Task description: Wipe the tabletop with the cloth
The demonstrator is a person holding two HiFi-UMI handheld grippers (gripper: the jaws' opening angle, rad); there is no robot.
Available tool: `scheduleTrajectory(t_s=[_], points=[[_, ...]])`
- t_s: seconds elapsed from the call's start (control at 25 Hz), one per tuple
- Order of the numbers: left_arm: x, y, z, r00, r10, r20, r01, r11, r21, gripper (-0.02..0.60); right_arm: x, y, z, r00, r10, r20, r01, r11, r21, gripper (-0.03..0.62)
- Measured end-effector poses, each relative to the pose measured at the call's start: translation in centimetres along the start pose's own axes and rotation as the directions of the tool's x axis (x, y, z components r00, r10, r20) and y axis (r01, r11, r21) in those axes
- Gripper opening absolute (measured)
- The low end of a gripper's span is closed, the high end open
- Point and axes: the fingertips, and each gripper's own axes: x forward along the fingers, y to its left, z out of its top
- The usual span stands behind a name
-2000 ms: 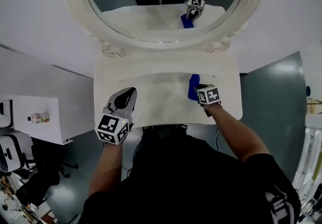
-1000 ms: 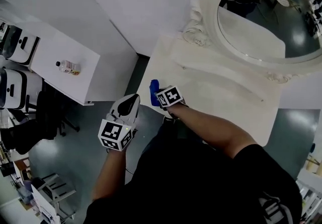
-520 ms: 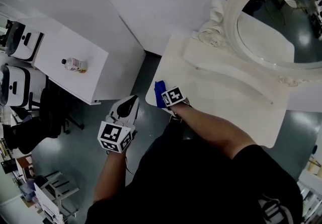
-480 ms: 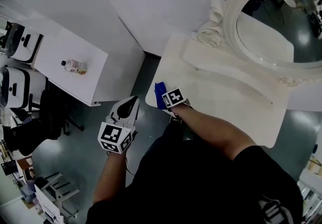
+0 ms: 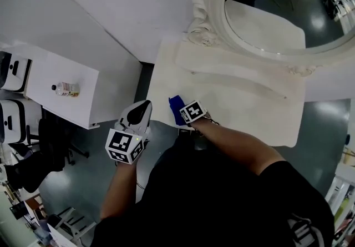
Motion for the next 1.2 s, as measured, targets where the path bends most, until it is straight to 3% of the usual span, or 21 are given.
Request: scheduleTrajectory(t_s=[0.4, 0.56, 1.2], points=[[6.9, -8.4, 3.1, 0.988, -0.156, -0.001, 0.156, 0.985, 0.070, 0.011, -7.1, -9.7, -7.4, 0.996, -0.085, 0.042, 0.077, 0.985, 0.156, 0.049], [9.3, -11.8, 3.9, 0.978, -0.209, -0.007, 0.208, 0.974, 0.093, 0.011, -10.1, -14.3, -10.8, 0.986, -0.164, 0.040, 0.153, 0.968, 0.199, 0.049], [17.0, -24.3, 6.5, 0.933, -0.359, -0.021, 0.358, 0.921, 0.154, 0.011, -20.4, -26.6, -23.2, 0.946, -0.321, 0.044, 0.287, 0.893, 0.348, 0.051]])
